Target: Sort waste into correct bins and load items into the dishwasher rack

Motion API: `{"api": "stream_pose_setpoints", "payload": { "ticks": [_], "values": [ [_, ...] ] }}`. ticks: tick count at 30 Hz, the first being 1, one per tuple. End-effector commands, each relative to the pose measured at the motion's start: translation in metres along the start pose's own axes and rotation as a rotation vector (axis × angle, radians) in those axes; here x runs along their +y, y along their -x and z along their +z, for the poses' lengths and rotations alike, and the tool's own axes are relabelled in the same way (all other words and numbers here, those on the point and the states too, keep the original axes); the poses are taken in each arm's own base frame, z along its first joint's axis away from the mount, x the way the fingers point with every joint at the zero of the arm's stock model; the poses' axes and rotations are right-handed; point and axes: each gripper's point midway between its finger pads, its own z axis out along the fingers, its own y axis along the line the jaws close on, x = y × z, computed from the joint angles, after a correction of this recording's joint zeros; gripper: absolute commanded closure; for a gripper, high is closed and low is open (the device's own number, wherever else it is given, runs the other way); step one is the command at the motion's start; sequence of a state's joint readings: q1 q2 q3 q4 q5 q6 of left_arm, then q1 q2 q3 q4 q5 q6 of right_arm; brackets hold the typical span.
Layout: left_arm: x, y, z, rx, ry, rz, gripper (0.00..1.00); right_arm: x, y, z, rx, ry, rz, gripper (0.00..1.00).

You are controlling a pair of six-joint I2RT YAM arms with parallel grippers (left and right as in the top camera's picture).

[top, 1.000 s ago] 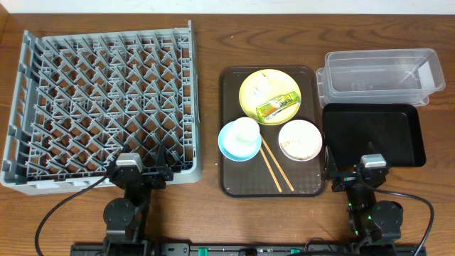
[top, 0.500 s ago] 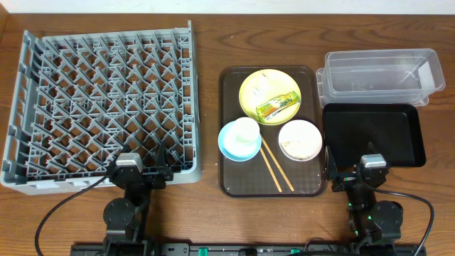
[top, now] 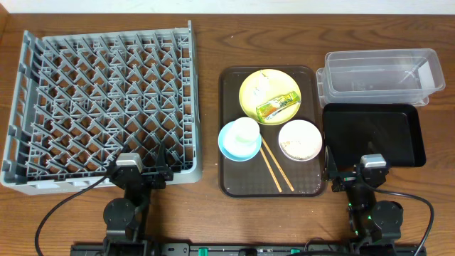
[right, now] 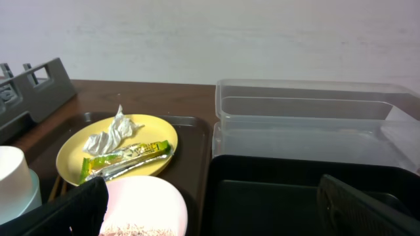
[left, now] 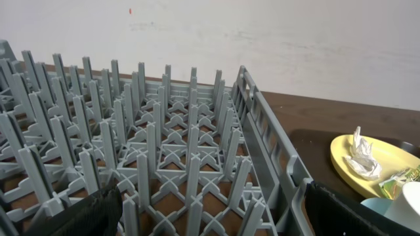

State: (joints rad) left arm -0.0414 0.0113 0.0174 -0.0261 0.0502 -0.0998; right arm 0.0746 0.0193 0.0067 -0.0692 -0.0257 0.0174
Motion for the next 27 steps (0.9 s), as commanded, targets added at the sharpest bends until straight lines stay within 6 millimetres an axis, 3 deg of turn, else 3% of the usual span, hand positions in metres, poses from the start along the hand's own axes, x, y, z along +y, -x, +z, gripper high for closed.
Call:
{"api": "stream_pose_setpoints", "payload": {
  "ticks": [1, 9, 16, 20, 27],
  "values": [
    [-0.001, -0.016, 0.001, 0.053, -0.008, 0.002, 0.1, 0.002, -0.001, 0.0, 0.003, 0.013, 0.008, 0.01],
    [0.0, -0.019, 0.001, 0.069, -0.005, -0.006, 0.1, 0.004, 0.004, -0.001, 0.004, 0.023, 0.065, 0.01],
    [0.0, -0.021, 0.002, 0.081, -0.003, -0.007, 0.09, 0.005, 0.041, 0.001, 0.057, 0.021, 0.084, 0.01],
    [-0.001, -0.015, -0.001, 0.09, -0.001, -0.019, 0.1, 0.007, 0.061, 0.017, 0.183, 0.026, 0.088, 0.01],
    [0.001, -0.003, -0.015, 0.23, 0.052, -0.053, 0.09, 0.028, 0.077, 0.068, 0.509, 0.15, 0.036, 0.01]
  ]
}}
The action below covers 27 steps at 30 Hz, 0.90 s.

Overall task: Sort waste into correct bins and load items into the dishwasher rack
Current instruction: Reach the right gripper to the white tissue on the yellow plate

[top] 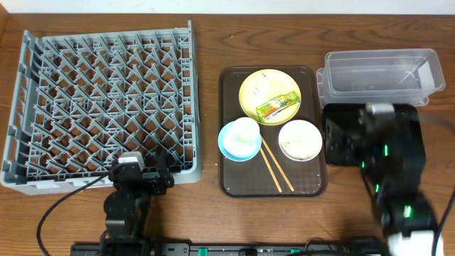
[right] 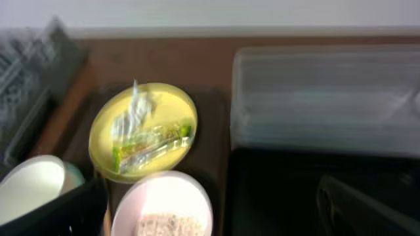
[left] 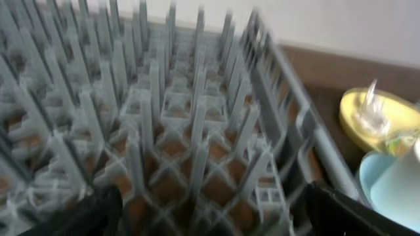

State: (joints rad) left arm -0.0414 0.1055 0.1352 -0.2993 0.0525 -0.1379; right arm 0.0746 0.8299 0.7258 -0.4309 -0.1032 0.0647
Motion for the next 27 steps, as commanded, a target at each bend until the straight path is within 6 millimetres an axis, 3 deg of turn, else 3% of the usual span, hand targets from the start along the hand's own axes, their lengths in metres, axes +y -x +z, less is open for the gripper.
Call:
{"api": "stream_pose_setpoints", "payload": {
  "ticks": [1, 5, 8, 12, 14, 18, 21, 27],
  "values": [
    [-0.003, 0.028, -0.013, 0.017, 0.019, -0.016, 0.1, 0.017, 0.02, 0.02, 0.114, 0.089, -0.075, 0.01],
    [-0.006, 0.042, -0.018, 0.135, 0.045, -0.015, 0.1, 0.021, 0.028, 0.049, 0.283, 0.107, -0.091, 0.01],
    [-0.009, 0.053, -0.016, 0.241, 0.067, -0.013, 0.1, 0.029, 0.036, 0.073, 0.323, 0.146, 0.0, 0.01],
    [-0.015, 0.058, -0.011, 0.408, 0.071, -0.018, 0.1, 0.059, 0.046, 0.1, 0.287, 0.332, 0.055, 0.01],
    [-0.019, 0.058, -0.007, 0.495, 0.068, -0.023, 0.09, 0.066, 0.045, 0.114, 0.278, 0.357, 0.045, 0.05],
    [-0.026, 0.062, 0.0, 0.633, 0.065, -0.036, 0.1, 0.086, 0.025, 0.139, 0.322, 0.372, 0.011, 0.14],
    [-0.027, 0.065, 0.006, 0.697, 0.078, -0.038, 0.1, 0.097, 0.005, 0.16, 0.361, 0.309, -0.006, 0.35],
    [-0.025, 0.055, 0.016, 0.755, 0.092, -0.04, 0.09, 0.128, -0.028, 0.197, 0.385, 0.23, -0.04, 0.3]
  ]
}}
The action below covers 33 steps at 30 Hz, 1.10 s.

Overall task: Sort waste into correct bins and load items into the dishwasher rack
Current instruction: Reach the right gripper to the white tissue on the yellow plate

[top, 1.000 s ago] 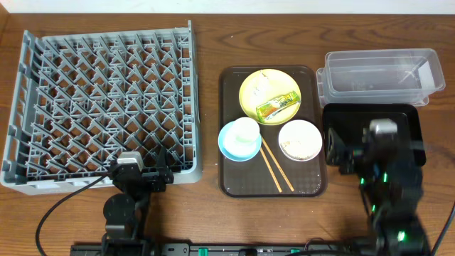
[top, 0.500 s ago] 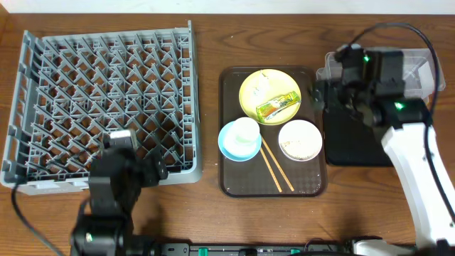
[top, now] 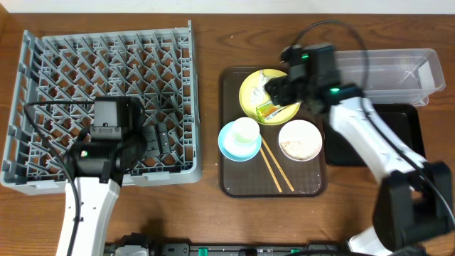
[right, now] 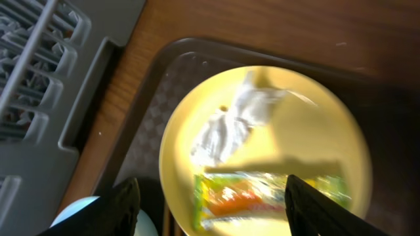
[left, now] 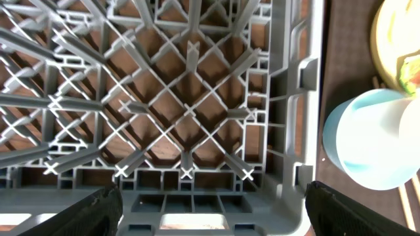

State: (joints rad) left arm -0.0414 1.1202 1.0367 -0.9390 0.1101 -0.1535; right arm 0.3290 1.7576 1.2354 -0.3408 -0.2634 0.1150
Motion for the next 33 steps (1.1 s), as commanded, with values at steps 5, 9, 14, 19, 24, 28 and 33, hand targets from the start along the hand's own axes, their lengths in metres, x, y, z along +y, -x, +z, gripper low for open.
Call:
{"api": "stream_pose_setpoints", "payload": {
  "ticks": [5, 9, 14, 19, 24, 28, 33],
  "values": [
    [-0.004, 0.003, 0.003, 0.02, -0.011, 0.0, 0.09, 0.001, -0.019, 0.056, 0.021, -0.151, 0.077, 0.32],
    [-0.004, 0.002, 0.003, 0.021, -0.011, 0.0, 0.09, 0.003, -0.029, 0.078, 0.031, -0.145, 0.105, 0.43],
    [-0.004, 0.002, 0.003, 0.021, -0.011, 0.0, 0.1, -0.007, -0.048, 0.095, 0.074, -0.171, 0.162, 0.63],
    [-0.004, 0.002, 0.003, 0.021, -0.011, 0.0, 0.1, -0.004, -0.033, 0.088, 0.029, -0.162, 0.158, 0.89],
    [-0.004, 0.003, 0.003, 0.017, -0.012, 0.0, 0.09, -0.002, 0.02, 0.04, -0.109, -0.155, 0.117, 0.91],
    [-0.004, 0.003, 0.003, 0.017, -0.012, 0.0, 0.09, -0.026, 0.044, -0.01, -0.185, -0.253, 0.145, 0.89],
    [-0.004, 0.004, 0.003, 0.016, -0.011, 0.0, 0.09, -0.086, 0.042, -0.07, -0.201, -0.458, 0.236, 0.88]
  ]
}}
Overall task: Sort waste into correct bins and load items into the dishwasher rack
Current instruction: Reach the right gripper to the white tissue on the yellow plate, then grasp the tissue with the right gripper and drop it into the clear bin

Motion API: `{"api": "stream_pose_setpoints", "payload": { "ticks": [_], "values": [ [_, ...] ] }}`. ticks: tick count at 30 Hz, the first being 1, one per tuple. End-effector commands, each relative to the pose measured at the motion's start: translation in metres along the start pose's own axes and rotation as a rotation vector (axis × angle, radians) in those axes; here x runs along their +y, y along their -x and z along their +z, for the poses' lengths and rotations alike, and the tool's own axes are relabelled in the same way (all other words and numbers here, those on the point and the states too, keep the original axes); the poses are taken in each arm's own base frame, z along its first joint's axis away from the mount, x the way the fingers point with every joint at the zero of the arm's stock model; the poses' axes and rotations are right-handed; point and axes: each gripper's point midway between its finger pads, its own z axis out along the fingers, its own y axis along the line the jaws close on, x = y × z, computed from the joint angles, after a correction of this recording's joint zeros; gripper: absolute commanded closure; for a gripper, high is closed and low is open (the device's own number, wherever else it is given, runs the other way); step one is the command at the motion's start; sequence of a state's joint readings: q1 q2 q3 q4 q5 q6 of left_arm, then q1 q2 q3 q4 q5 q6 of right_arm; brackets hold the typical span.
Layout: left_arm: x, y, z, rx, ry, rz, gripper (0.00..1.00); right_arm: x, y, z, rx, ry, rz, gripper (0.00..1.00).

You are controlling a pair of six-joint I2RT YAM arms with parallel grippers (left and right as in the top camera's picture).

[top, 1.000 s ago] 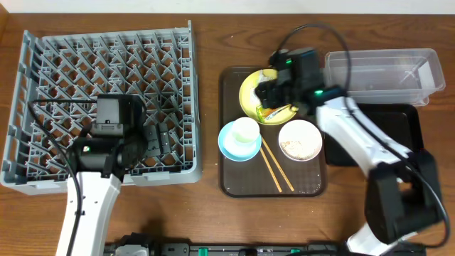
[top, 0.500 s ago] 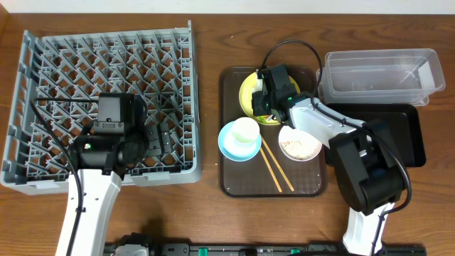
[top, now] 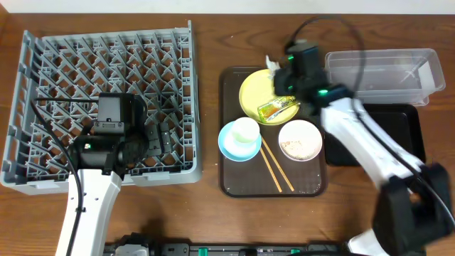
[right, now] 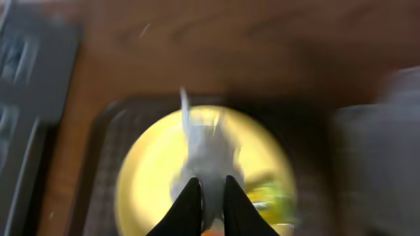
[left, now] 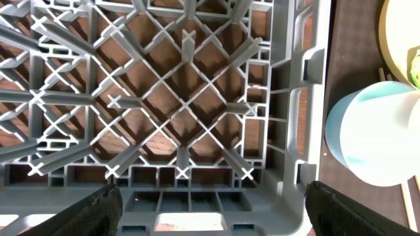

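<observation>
A crumpled white tissue [right: 207,154] hangs pinched in my right gripper [right: 208,191], which is shut on it above the far edge of the yellow plate [top: 259,92]; this view is blurred. A green snack wrapper [top: 279,108] still lies on that plate. On the brown tray [top: 231,181] sit a white cup on a blue saucer [top: 240,136], a white bowl [top: 300,139] and chopsticks [top: 276,169]. My left gripper [left: 211,213] is open over the near right corner of the grey dishwasher rack [top: 99,92], holding nothing.
A clear plastic bin [top: 380,75] stands at the back right, with a black bin [top: 377,135] in front of it. The cup on its saucer [left: 377,141] sits just right of the rack wall in the left wrist view.
My right gripper was open over the tissue on the yellow plate; now it is shut on the tissue, which is up off the plate. The left gripper has barely shifted.
Both arms were folded at the table's front edge, grippers open. Then the right arm stood over the black bin. Then the left was over the rack's near corner and the right open over the yellow plate. Now the right holds the tissue.
</observation>
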State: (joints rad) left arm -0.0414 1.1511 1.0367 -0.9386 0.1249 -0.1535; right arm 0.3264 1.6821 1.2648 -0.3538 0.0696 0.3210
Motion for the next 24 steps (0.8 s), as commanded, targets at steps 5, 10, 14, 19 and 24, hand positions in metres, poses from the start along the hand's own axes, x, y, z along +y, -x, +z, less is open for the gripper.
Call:
{"api": "stream_pose_setpoints", "payload": {
  "ticks": [5, 10, 14, 19, 24],
  "values": [
    [-0.003, 0.007, -0.005, -0.023, -0.005, 0.003, 0.1, -0.111, 0.012, -0.021, 0.0, -0.273, 0.143, 0.88],
    [-0.003, 0.007, -0.005, -0.023, -0.005, 0.003, 0.1, -0.145, -0.003, -0.015, 0.067, -0.278, 0.256, 0.93],
    [-0.003, 0.007, -0.005, -0.023, -0.005, 0.003, 0.1, -0.119, 0.005, -0.013, 0.068, -0.094, 0.235, 0.8],
    [-0.003, 0.007, -0.005, -0.023, -0.005, 0.003, 0.1, -0.054, 0.005, -0.015, 0.078, 0.206, -0.04, 0.59],
    [-0.003, 0.007, -0.005, -0.023, -0.005, 0.003, 0.1, -0.042, -0.032, -0.012, 0.202, 0.143, -0.21, 0.54]
  ]
}}
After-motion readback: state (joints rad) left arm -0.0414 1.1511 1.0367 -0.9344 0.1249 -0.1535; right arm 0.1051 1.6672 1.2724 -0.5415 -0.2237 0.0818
